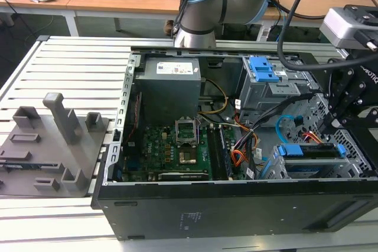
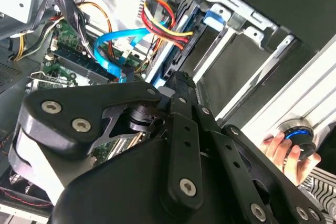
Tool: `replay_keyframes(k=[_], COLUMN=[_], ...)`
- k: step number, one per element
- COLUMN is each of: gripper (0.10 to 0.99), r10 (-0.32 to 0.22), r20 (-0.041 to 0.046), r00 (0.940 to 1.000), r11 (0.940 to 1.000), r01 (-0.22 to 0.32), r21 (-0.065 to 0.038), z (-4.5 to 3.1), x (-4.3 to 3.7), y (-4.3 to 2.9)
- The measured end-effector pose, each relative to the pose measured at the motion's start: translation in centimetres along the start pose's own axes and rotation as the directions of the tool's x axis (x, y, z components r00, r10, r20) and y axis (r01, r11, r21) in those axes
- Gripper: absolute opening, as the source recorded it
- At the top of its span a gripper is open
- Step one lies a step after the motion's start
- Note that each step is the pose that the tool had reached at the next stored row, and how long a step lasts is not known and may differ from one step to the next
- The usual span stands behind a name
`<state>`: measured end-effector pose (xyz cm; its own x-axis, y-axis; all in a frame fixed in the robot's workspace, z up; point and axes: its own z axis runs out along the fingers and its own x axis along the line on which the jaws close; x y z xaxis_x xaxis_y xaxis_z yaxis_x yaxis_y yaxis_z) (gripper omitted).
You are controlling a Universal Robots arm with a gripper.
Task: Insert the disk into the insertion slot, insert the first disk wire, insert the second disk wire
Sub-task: 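Insert the first disk wire, then insert the second disk wire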
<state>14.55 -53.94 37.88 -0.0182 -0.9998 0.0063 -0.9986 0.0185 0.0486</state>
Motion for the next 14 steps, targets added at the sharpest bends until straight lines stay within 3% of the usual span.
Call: replay_keyframes(k=[14], gripper=[0.106], r10=[0.0], r20=[0.0], r00=[1.0], r11=[1.0], r01=[0.0], r21=[0.0], z=[0.02], x=[0.01], y=[0.34])
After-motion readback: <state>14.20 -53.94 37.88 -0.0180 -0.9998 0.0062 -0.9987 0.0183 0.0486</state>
